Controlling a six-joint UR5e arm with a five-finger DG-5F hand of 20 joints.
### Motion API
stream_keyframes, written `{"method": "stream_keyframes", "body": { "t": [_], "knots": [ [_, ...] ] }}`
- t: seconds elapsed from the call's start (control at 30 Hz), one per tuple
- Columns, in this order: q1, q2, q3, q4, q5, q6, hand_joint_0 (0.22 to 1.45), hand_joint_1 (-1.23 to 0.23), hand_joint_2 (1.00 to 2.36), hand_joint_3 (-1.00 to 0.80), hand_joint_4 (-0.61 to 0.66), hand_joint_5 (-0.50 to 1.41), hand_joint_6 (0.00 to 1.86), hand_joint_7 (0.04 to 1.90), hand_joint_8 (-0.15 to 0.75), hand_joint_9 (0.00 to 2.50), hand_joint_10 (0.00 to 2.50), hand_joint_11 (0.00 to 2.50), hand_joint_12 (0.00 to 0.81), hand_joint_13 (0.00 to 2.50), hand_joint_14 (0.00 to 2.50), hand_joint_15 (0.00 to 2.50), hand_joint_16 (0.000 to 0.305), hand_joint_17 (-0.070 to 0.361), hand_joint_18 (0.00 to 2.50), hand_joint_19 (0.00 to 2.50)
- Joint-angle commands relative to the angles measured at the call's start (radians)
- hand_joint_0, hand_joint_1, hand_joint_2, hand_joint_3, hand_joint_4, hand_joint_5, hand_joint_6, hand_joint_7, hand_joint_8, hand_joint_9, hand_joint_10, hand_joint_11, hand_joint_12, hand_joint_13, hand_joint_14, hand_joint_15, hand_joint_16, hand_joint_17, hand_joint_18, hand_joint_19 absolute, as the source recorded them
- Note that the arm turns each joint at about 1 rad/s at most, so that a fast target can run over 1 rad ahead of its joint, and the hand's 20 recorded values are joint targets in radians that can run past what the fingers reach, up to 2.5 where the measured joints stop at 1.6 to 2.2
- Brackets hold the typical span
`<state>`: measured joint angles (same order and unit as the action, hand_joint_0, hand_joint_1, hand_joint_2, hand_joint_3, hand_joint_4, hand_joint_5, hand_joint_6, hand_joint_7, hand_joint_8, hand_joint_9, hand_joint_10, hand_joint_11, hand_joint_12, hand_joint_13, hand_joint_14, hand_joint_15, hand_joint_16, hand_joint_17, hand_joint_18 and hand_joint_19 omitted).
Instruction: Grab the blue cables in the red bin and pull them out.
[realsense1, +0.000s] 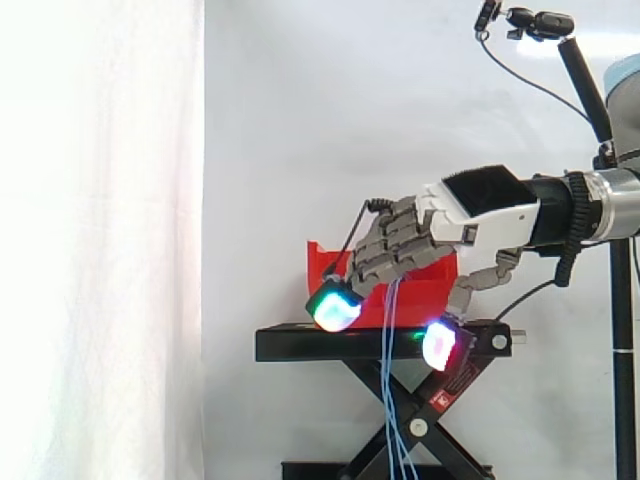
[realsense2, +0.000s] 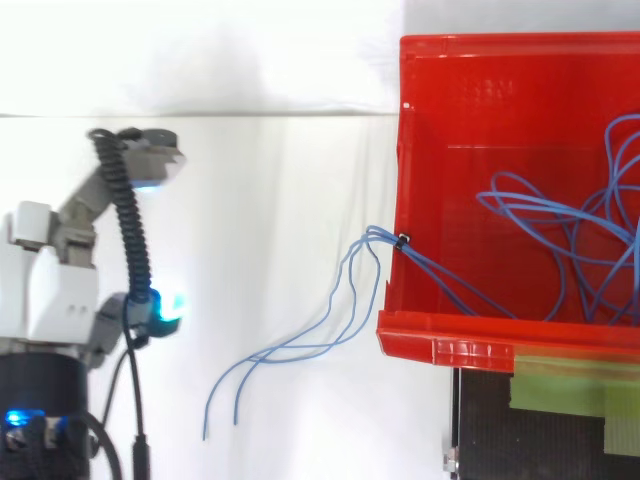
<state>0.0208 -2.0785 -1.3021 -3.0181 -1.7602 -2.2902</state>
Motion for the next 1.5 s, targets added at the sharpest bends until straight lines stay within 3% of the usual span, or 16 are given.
{"method": "stream_keyframes", "body": {
  "t": [0.0,0.07,0.23,0.5,0.6,0.73,0.9,1.0,1.03,1.17,1.47],
  "knots": [
    [-0.032,0.0,-0.002,-0.035,-0.005,-0.011,0.76,-0.91,1.0,-1.0,0.19,0.48,0.01,0.36,0.266,0.6,0.02,0.58,0.383,0.53,0.02,0.56,0.052,0.117,0.5,0.72],
    [-0.045,0.0,0.0,-0.021,-0.012,-0.013,0.76,-0.91,1.0,-1.0,0.2,0.48,0.01,0.36,0.266,0.6,0.02,0.58,0.383,0.53,0.02,0.56,0.052,0.117,0.5,0.72],
    [-0.059,0.0,0.0,0.025,-0.024,-0.013,0.76,-0.91,1.0,-1.0,0.19,0.48,0.01,0.36,0.266,0.61,0.02,0.58,0.383,0.53,0.02,0.55,0.052,0.117,0.5,0.72],
    [-0.079,-0.11,0.0,0.162,-0.068,-0.004,0.76,-0.91,1.0,-1.0,0.2,0.48,0.01,0.36,0.267,0.62,0.02,0.58,0.384,0.53,0.02,0.55,0.052,0.117,0.5,0.72],
    [-0.087,-0.114,0.0,0.18,-0.085,0.012,0.76,-0.91,1.0,-1.0,0.2,0.48,0.01,0.36,0.266,0.62,0.02,0.57,0.383,0.53,0.02,0.55,0.052,0.116,0.5,0.72],
    [-0.107,-0.112,0.015,0.134,-0.114,0.031,0.77,-0.91,1.0,-1.0,0.2,0.49,0.01,0.35,0.267,0.62,0.02,0.57,0.382,0.53,0.02,0.55,0.052,0.116,0.5,0.72],
    [-0.125,-0.112,0.096,0.028,-0.153,0.03,0.77,-0.91,1.0,-1.0,0.2,0.49,0.01,0.36,0.267,0.62,0.02,0.57,0.382,0.53,0.02,0.55,0.051,0.116,0.5,0.72],
    [-0.134,-0.112,0.149,-0.077,-0.17,0.028,0.77,-0.91,1.0,-1.0,0.2,0.49,0.01,0.36,0.267,0.62,0.02,0.58,0.383,0.53,0.02,0.54,0.051,0.115,0.5,0.73],
    [-0.139,-0.112,0.185,-0.157,-0.171,0.022,0.77,-0.91,1.0,-1.0,0.2,0.49,0.01,0.36,0.269,0.62,0.02,0.57,0.382,0.53,0.02,0.55,0.051,0.115,0.5,0.72],
    [-0.144,-0.112,0.241,-0.262,-0.171,0.001,0.77,-0.9,1.0,-1.0,0.2,0.49,0.01,0.36,0.266,0.62,0.02,0.58,0.381,0.53,0.02,0.55,0.051,0.115,0.5,0.72],
    [-0.151,-0.112,0.264,-0.262,-0.173,-0.021,0.77,-0.9,1.0,-1.0,0.2,0.5,0.01,0.41,0.27,0.63,0.02,0.58,0.381,0.53,0.02,0.55,0.051,0.115,0.5,0.72]
  ]
}}
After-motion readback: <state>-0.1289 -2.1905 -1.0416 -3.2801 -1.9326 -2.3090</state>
